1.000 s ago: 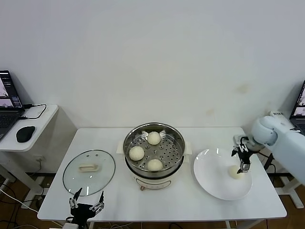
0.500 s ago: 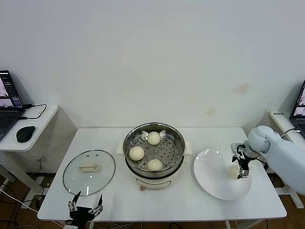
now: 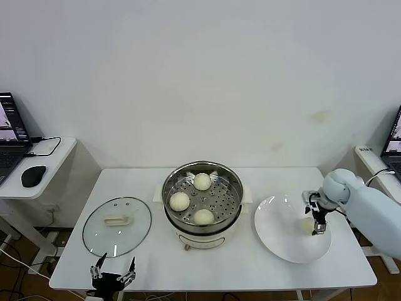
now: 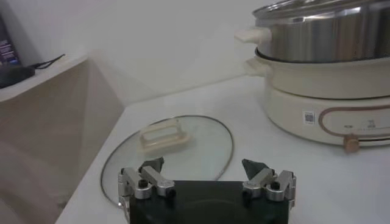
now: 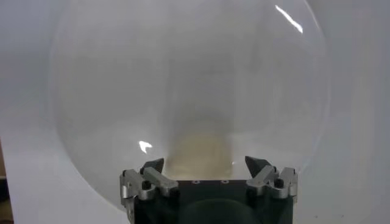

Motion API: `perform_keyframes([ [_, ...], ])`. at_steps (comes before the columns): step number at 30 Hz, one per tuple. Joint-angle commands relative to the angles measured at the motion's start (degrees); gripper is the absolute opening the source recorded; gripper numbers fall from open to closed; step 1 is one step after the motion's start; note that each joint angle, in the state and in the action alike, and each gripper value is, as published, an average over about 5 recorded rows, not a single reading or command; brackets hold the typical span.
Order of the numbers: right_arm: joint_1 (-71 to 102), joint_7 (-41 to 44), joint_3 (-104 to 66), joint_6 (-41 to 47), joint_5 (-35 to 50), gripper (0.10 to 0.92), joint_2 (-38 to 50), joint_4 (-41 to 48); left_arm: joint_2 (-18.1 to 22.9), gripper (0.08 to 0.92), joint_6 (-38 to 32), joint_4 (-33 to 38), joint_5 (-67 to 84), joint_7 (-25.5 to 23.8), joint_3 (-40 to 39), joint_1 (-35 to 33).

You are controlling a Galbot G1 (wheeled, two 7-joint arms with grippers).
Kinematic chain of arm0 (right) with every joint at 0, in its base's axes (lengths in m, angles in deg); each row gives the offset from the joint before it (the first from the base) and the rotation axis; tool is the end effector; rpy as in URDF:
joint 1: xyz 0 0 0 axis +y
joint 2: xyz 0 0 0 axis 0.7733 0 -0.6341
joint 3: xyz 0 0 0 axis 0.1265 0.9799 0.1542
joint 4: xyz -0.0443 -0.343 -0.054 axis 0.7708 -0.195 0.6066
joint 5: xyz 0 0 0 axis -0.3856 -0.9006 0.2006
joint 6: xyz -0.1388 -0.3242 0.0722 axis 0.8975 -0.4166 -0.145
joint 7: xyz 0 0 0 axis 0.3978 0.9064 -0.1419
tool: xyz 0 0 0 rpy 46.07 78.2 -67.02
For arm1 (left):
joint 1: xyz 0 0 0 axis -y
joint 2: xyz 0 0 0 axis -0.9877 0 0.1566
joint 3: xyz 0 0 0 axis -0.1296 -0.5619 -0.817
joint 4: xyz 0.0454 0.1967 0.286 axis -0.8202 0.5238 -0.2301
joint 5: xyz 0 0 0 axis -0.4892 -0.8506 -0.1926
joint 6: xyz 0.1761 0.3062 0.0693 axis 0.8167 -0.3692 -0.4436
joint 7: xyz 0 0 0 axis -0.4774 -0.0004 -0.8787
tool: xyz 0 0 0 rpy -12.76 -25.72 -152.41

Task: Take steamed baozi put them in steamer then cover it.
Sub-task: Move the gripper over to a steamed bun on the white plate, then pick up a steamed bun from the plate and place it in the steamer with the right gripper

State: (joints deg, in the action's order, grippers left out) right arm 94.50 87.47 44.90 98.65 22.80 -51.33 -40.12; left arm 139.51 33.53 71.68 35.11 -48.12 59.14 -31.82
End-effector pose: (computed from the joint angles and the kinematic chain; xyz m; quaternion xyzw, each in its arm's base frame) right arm 0.5060 -0.2049 -0.2386 0.4508 -0.5155 0.5394 0.4900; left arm 0.1227 0.0668 -0.3417 -0.0018 -0.9717 -0.1221 0.2022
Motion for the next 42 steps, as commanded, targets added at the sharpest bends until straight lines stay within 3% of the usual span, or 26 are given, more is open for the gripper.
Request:
perform_keyframes([
  [1, 0.4, 0.5, -0.3, -0.9, -1.4, 0.823, -0.6, 1.1, 0.0, 0.823, 0.1, -0.3, -0.1, 0.0, 0.0, 0.1],
  [12, 0.9, -0.4, -0.5, -1.0, -1.3, 0.818, -1.0, 2.1, 0.1, 0.823, 0.0, -0.6, -0.1, 0.1, -0.2, 0.1],
  [20, 0.2, -0.7, -0.5, -0.8, -0.4, 0.689, -0.6, 2.0, 0.2, 0.823, -0.1, -0.6, -0.2, 0.1, -0.3, 0.0],
  [26, -1.4, -0.4, -0.1, -0.1, 1.5, 0.642, 1.1, 0.1, 0.2, 0.823, 0.0, -0.4, -0.1, 0.1, -0.4, 0.1],
  [36, -14.5, 2.2, 9.2, 4.5, 13.4, 0.636, 6.4, -9.4, 0.2, 0.823, -0.1, -0.2, -0.3, 0.5, -0.8, 0.8],
  [42, -29.2, 3.3, 20.3, 7.7, 23.7, 0.636, 4.0, -13.4, -0.1, 0.823, 0.3, 0.9, -0.5, 0.4, -0.1, 1.0],
])
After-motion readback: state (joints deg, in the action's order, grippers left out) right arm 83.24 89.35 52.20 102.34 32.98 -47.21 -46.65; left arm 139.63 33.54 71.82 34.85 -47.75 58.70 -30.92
